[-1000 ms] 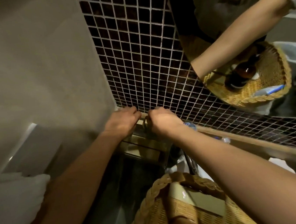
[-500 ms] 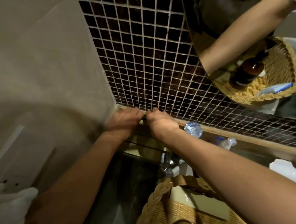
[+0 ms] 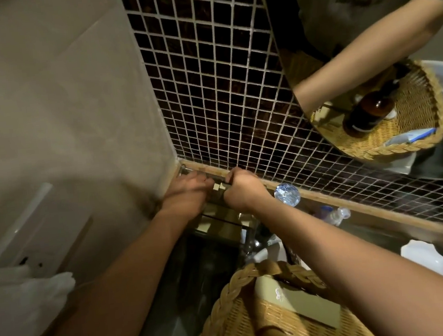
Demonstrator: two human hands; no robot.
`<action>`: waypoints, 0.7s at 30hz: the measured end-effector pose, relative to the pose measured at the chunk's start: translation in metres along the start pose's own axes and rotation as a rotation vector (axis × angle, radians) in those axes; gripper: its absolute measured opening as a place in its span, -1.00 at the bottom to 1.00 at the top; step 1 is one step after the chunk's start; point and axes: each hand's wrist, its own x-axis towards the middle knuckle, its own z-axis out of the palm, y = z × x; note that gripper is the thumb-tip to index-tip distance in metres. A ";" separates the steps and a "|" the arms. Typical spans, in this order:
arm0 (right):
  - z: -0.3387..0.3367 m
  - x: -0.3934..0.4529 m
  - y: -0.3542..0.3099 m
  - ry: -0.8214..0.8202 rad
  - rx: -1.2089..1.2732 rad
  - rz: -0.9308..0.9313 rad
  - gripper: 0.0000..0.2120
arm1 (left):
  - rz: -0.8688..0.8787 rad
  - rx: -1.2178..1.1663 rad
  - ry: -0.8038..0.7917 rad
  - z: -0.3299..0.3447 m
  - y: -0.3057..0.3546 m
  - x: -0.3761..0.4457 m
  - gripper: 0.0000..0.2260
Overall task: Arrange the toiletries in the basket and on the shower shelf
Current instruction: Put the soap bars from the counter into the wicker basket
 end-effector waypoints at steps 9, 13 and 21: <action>0.000 -0.017 0.004 -0.050 0.154 0.090 -0.67 | -0.017 -0.015 -0.087 0.007 0.012 -0.011 -0.67; -0.001 -0.014 -0.002 -0.047 0.187 0.102 -0.69 | -0.041 -0.037 -0.098 0.008 0.013 -0.009 -0.68; 0.003 -0.014 -0.001 -0.053 0.241 0.130 -0.69 | -0.017 0.000 -0.193 0.012 0.016 -0.004 -0.68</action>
